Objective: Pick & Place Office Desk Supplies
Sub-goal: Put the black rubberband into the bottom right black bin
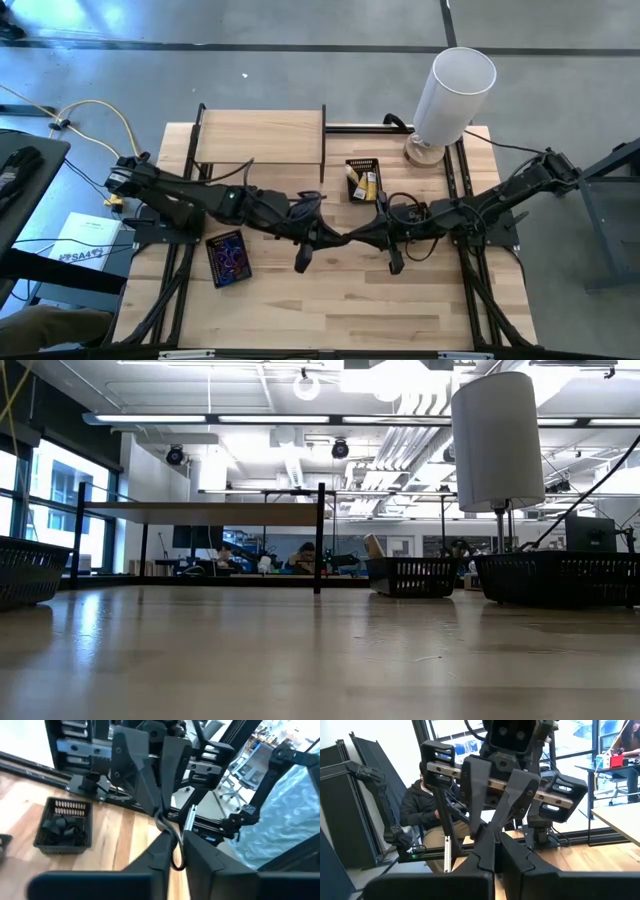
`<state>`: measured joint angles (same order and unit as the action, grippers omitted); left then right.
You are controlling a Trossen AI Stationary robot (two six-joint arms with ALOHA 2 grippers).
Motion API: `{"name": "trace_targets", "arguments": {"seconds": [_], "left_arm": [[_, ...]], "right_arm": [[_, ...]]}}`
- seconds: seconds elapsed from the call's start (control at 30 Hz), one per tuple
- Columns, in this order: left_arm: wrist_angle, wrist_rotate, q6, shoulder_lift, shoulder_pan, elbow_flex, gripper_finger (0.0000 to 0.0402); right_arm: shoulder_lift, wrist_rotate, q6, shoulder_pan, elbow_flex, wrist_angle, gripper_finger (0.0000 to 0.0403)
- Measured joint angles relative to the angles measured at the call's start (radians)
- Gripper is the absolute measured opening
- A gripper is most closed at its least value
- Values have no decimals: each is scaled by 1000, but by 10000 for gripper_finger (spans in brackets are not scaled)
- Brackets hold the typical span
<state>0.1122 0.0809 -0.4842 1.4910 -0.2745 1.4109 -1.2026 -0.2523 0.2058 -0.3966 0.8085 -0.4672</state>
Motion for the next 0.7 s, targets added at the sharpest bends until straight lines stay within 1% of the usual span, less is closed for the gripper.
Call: {"name": "trace_targets", "arguments": {"seconds": [0.1, 0.2, 0.3, 0.4, 0.6, 0.7], "left_arm": [[-1, 38, 21, 0, -15, 0, 83], [-4, 46, 21, 0, -21, 0, 122], [-4, 49, 11, 0, -20, 0, 149], [-3, 49, 9, 0, -20, 0, 161], [17, 49, 8, 0, -24, 0, 163], [53, 48, 6, 0, -25, 0, 163]], "right_arm": [[0, 1, 8, -3, 0, 3, 3], [0, 6, 11, -12, 0, 18, 3], [0, 6, 11, -29, 0, 34, 3], [0, 8, 52, -46, 0, 70, 3], [0, 15, 167, -86, 0, 193, 3], [0, -13, 253, -106, 0, 269, 3]]}}
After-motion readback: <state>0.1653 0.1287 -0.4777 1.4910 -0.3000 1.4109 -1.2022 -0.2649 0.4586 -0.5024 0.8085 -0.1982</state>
